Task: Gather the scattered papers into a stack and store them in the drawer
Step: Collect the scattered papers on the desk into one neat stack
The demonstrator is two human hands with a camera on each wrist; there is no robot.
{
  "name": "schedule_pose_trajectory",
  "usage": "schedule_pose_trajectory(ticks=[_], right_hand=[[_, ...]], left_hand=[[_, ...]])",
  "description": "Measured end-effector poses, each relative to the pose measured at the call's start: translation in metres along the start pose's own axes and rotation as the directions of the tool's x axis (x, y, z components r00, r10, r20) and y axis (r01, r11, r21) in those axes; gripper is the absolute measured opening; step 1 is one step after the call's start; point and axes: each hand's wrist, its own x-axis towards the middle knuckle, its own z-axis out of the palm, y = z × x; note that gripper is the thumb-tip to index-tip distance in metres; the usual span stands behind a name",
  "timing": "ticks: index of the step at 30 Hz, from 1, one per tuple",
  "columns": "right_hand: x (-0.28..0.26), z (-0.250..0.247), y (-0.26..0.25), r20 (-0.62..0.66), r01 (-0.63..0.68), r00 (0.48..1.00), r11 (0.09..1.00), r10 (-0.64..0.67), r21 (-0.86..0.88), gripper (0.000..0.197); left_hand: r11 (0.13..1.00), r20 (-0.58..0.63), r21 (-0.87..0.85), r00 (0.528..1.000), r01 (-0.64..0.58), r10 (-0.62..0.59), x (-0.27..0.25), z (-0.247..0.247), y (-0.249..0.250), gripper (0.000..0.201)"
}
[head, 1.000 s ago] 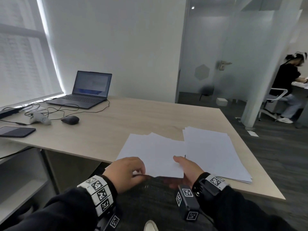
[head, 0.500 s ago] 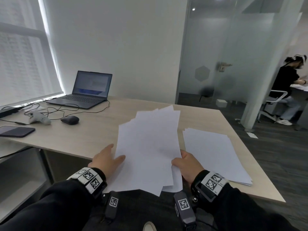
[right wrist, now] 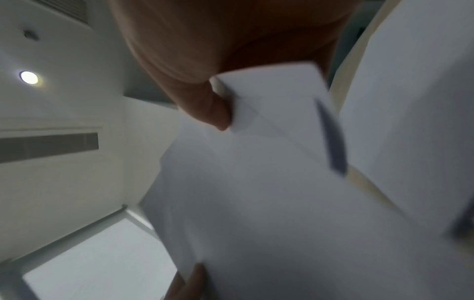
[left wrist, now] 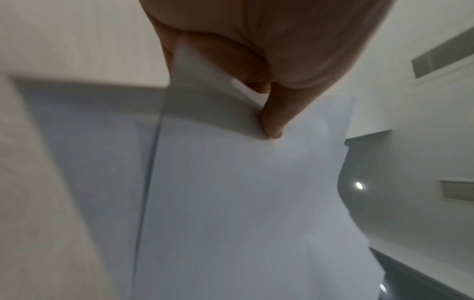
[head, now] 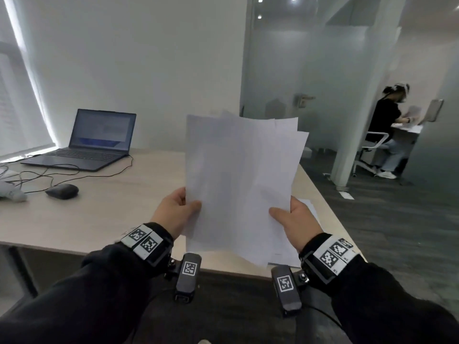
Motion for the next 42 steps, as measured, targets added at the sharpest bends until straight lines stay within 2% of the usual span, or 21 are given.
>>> schedule_pose_trajectory(ticks=[5, 11, 14, 20, 22, 24, 28, 31, 33, 35, 37, 39, 40, 42], right_hand=[[0.015, -0.051, -0.001, -0.192, -0.016, 0.981, 0.998, 0.029, 0.067, 0.022], [0.018, -0.094, 0.004, -0.284, -0.014, 0.958, 0.994, 0.045, 0.111, 0.027], [0.01, -0.101, 0.018, -0.267, -0.036, 0.962, 0.997, 0.052, 0.065, 0.025], [-0.002, -0.1, 0.054, -0.257, -0.15, 0.952, 0.986, 0.164, 0.074, 0.021], [-0.003, -0.099, 0.057, -0.254, -0.171, 0.953, 0.985, 0.167, 0.006, 0.019], [0.002, -0.101, 0.056, -0.27, -0.177, 0.951, 0.981, 0.151, -0.077, 0.025], [0.017, -0.107, 0.047, -0.281, -0.161, 0.952, 0.978, 0.119, -0.133, 0.036], [0.022, -0.113, 0.052, -0.271, -0.225, 0.948, 0.956, 0.169, -0.19, 0.038], [0.022, -0.116, 0.063, -0.254, -0.303, 0.935, 0.93, 0.248, -0.208, 0.047], [0.021, -0.118, 0.076, -0.21, -0.356, 0.928, 0.897, 0.307, -0.262, 0.049], [0.019, -0.119, 0.078, -0.143, -0.376, 0.927, 0.852, 0.348, -0.363, 0.039], [0.017, -0.12, 0.074, -0.113, -0.391, 0.917, 0.8, 0.383, -0.456, 0.029], [0.017, -0.121, 0.074, -0.122, -0.409, 0.906, 0.766, 0.405, -0.497, 0.04], [0.017, -0.127, 0.076, -0.138, -0.421, 0.895, 0.704, 0.423, -0.572, 0.049]], left_hand=[[0.991, 0.069, -0.108, 0.994, -0.074, 0.082, 0.015, 0.059, 0.016, 0.037], [0.97, 0.142, -0.231, 0.984, -0.071, 0.105, 0.023, 0.12, 0.026, 0.051], [0.977, 0.155, -0.213, 0.986, -0.031, 0.065, 0.019, 0.138, 0.016, 0.044], [0.984, 0.254, -0.168, 0.967, 0.06, -0.015, 0.019, 0.156, 0.0, 0.036], [0.988, 0.25, -0.13, 0.967, 0.08, -0.045, 0.02, 0.16, -0.001, 0.024], [0.992, 0.234, -0.093, 0.97, 0.089, -0.066, 0.023, 0.163, 0.0, 0.02], [0.991, 0.212, -0.032, 0.97, 0.128, -0.118, 0.033, 0.163, 0.007, 0.035], [0.984, 0.174, 0.131, 0.974, 0.122, -0.143, 0.041, 0.159, 0.0, 0.036], [0.965, 0.191, 0.201, 0.959, 0.171, -0.21, 0.041, 0.156, -0.009, 0.039], [0.94, 0.246, 0.235, 0.92, 0.249, -0.305, 0.041, 0.154, -0.022, 0.048], [0.92, 0.283, 0.28, 0.892, 0.273, -0.351, 0.043, 0.152, -0.033, 0.059], [0.897, 0.281, 0.355, 0.885, 0.264, -0.372, 0.05, 0.151, -0.04, 0.078], [0.881, 0.275, 0.386, 0.878, 0.273, -0.392, 0.052, 0.151, -0.039, 0.081], [0.855, 0.26, 0.44, 0.873, 0.275, -0.414, 0.055, 0.152, -0.035, 0.076]])
